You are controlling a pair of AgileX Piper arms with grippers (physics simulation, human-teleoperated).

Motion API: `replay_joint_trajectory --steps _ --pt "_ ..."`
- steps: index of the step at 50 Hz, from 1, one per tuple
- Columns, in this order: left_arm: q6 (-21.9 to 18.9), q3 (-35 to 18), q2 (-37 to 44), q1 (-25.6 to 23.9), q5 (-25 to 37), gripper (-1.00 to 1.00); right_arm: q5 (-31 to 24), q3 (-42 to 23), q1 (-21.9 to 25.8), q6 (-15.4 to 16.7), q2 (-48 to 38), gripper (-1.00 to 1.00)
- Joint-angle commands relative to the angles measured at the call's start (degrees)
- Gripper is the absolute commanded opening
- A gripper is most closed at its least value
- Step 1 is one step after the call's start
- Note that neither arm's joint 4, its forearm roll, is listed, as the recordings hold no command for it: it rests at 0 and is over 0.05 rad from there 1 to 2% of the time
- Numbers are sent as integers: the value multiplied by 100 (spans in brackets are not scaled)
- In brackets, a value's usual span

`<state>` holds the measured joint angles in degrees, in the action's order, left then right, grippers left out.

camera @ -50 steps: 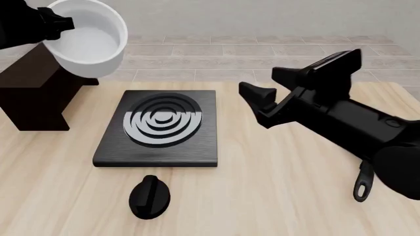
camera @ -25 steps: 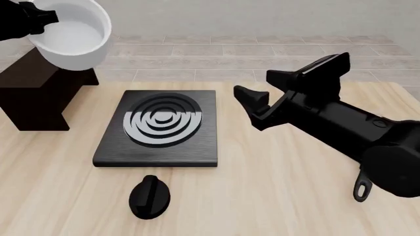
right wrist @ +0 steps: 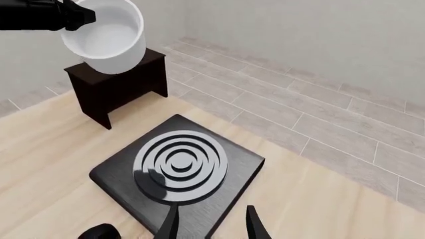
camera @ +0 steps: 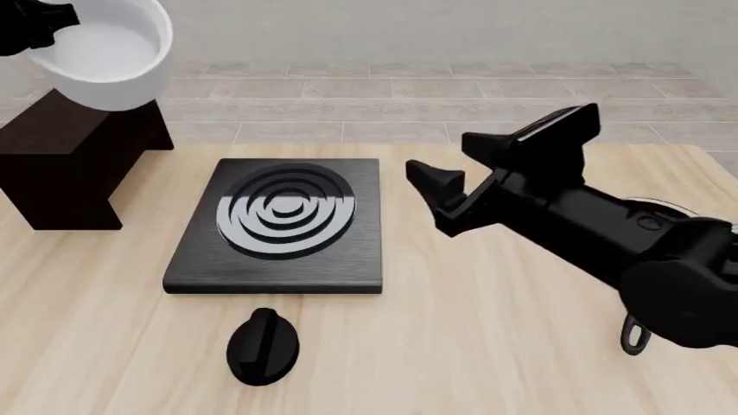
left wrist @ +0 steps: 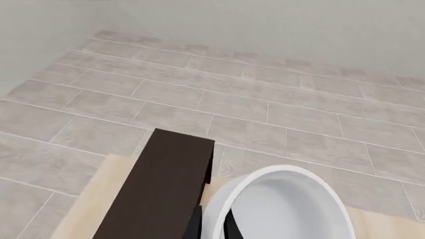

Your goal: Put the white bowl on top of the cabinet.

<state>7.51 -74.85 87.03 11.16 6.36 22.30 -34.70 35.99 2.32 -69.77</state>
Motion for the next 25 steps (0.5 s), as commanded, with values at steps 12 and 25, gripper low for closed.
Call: replay_joint_trajectory --steps 12,25 --pt "115 -441 77 376 40 -100 52 -5 -5 35 -127 100" --pt "229 -710 225 640 83 -100 55 -30 -15 64 -192 100"
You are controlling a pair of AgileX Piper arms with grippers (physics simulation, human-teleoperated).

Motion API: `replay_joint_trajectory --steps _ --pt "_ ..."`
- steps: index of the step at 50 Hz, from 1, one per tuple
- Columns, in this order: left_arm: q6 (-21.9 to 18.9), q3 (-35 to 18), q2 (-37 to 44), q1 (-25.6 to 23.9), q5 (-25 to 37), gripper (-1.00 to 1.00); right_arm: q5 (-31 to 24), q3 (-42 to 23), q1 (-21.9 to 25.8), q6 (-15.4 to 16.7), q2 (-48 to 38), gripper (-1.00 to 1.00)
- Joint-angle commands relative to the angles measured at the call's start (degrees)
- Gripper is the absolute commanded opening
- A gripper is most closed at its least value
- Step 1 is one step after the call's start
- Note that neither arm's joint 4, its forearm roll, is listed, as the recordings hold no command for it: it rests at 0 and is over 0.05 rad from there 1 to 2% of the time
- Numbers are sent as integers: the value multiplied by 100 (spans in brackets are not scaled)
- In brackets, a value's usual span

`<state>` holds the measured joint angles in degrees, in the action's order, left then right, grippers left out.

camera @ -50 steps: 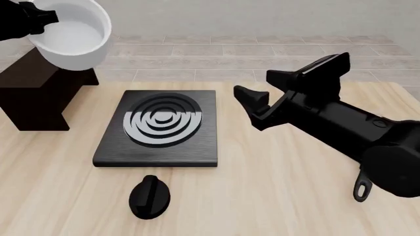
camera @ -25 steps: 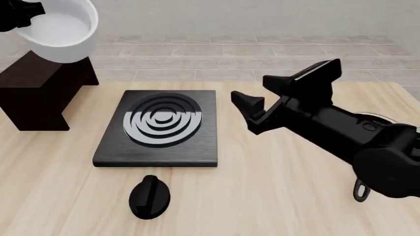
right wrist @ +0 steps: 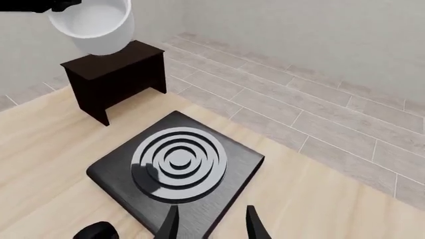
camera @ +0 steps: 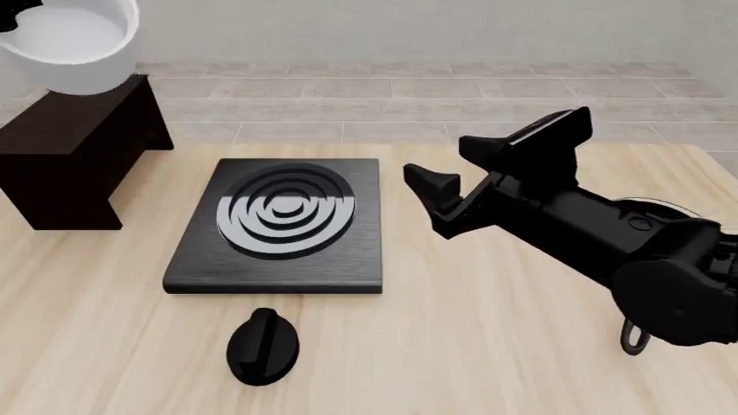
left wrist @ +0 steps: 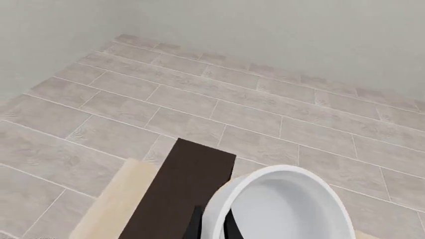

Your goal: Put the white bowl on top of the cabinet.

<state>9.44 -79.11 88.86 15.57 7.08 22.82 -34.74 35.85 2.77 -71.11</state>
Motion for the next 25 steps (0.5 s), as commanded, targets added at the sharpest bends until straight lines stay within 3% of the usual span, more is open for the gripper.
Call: replay_joint_trajectory --steps 1,25 --pt "60 -305 64 220 17 -100 -1 -37 -3 41 -72 100" --pt "108 -454 620 585 -214 -100 -5 -82 -32 74 -208 100"
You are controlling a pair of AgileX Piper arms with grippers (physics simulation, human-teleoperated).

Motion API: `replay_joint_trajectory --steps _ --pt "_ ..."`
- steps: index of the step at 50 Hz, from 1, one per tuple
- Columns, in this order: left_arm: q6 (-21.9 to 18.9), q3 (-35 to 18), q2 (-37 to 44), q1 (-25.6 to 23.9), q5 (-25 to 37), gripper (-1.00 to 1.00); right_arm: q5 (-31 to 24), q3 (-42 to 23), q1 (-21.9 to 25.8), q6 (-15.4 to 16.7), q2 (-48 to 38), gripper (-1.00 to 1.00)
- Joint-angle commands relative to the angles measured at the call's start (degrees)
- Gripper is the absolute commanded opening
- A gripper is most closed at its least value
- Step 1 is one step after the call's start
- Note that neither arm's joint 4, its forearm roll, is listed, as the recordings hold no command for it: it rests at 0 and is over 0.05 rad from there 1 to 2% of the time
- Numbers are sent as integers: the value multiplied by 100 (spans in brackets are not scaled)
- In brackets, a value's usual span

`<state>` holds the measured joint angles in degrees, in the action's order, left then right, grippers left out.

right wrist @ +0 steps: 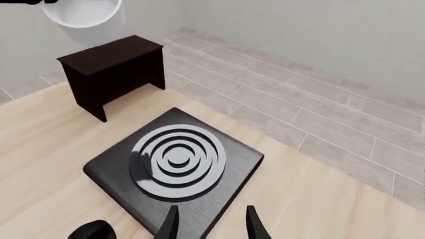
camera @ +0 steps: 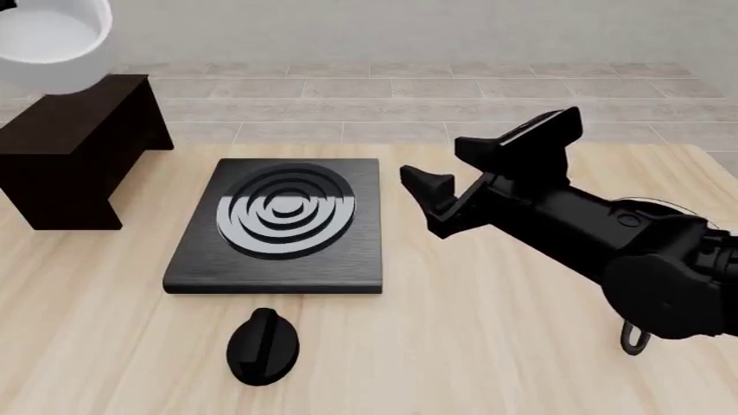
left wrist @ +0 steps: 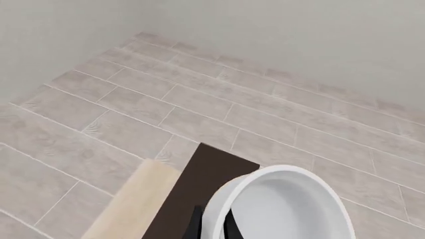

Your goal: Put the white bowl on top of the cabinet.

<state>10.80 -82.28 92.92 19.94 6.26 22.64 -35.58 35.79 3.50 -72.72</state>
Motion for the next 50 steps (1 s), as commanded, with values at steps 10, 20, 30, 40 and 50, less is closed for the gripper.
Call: replay_joint_trajectory --steps 10,20,30,40,50 --pt "-1 -222 472 264 -199 -100 91 106 -82 -25 -44 100" --pt "12 -314 635 306 -243 -100 139 186 -125 -47 -24 100" --pt "13 -434 859 386 -331 -100 145 215 -157 -76 3 100" --pt "-3 -561 1090 434 -400 -100 162 249 -186 -82 1 100" --pt "-16 -590 1246 487 -479 -100 175 285 -197 -90 20 100"
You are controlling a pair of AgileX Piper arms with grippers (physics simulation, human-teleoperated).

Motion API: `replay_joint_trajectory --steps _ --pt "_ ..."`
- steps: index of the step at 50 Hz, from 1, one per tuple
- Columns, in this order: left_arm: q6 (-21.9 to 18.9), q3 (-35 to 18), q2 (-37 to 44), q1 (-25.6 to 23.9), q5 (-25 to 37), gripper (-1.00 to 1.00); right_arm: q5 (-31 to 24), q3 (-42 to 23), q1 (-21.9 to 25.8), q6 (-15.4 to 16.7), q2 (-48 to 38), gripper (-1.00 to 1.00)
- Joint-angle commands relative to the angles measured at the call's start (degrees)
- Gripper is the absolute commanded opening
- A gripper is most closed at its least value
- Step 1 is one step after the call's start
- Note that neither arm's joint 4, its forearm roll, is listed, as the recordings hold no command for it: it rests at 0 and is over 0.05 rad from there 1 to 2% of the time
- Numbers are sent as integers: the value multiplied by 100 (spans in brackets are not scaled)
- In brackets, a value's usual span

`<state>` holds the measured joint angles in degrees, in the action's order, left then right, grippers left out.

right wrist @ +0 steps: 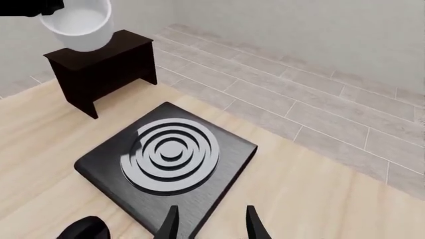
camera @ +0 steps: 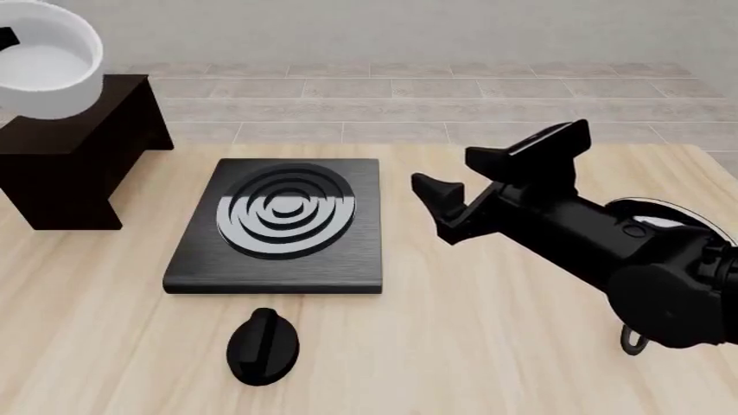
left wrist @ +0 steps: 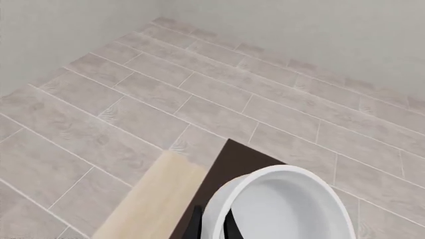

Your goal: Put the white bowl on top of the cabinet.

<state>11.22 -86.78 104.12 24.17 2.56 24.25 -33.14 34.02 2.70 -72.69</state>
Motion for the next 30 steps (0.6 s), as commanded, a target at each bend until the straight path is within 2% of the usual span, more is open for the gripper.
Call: replay_joint_trajectory --steps 1,11,30 --pt "-57 -138 147 64 -118 -100 13 41 -24 -14 18 100" --pt "-44 11 330 9 -276 -100 -10 40 -22 -13 43 100" --pt "-81 -79 618 127 -376 -100 -1 74 -53 -12 13 100"
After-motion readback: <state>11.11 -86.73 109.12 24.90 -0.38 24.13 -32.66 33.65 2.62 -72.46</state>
